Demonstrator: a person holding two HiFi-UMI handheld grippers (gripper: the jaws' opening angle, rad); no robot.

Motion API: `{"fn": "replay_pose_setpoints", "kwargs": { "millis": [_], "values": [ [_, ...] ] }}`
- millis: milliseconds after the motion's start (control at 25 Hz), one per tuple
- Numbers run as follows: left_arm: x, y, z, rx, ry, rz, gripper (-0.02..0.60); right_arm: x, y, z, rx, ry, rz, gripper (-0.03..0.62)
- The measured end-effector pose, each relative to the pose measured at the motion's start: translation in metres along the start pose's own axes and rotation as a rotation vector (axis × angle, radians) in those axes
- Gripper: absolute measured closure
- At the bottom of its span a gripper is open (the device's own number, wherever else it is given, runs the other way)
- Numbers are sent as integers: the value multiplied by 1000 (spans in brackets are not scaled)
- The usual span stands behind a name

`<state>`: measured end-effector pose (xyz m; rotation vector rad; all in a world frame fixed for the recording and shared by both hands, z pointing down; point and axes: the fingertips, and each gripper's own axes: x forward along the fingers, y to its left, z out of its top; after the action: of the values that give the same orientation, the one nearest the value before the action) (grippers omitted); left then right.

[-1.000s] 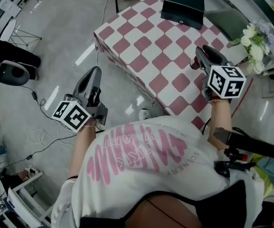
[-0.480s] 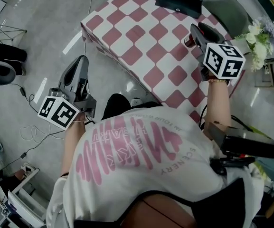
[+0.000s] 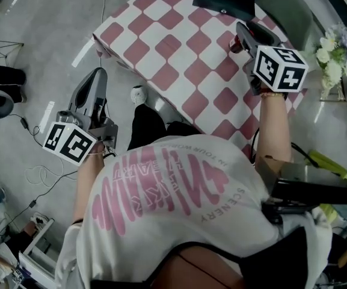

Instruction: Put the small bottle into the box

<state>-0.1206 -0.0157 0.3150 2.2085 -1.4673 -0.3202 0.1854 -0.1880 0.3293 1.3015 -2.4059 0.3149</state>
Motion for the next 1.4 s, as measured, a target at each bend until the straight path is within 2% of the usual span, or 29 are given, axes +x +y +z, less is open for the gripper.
{"fn": "replay_pose_setpoints", "kwargs": {
  "millis": [200,560,920,1400],
  "values": [
    [24,32,3,-18,39,-6,574,33,-13,10,-4,3,-42,479],
    [52,79,35,5,69,-11,574,94,-30,45,7,-10,-94,479],
    [79,129,47,24,104,-11,574,148,-55,65,-5,6,-168,479],
    [136,164,58,9,142,-75,575,185,-90,57,39,59,-243,479]
  ]
}}
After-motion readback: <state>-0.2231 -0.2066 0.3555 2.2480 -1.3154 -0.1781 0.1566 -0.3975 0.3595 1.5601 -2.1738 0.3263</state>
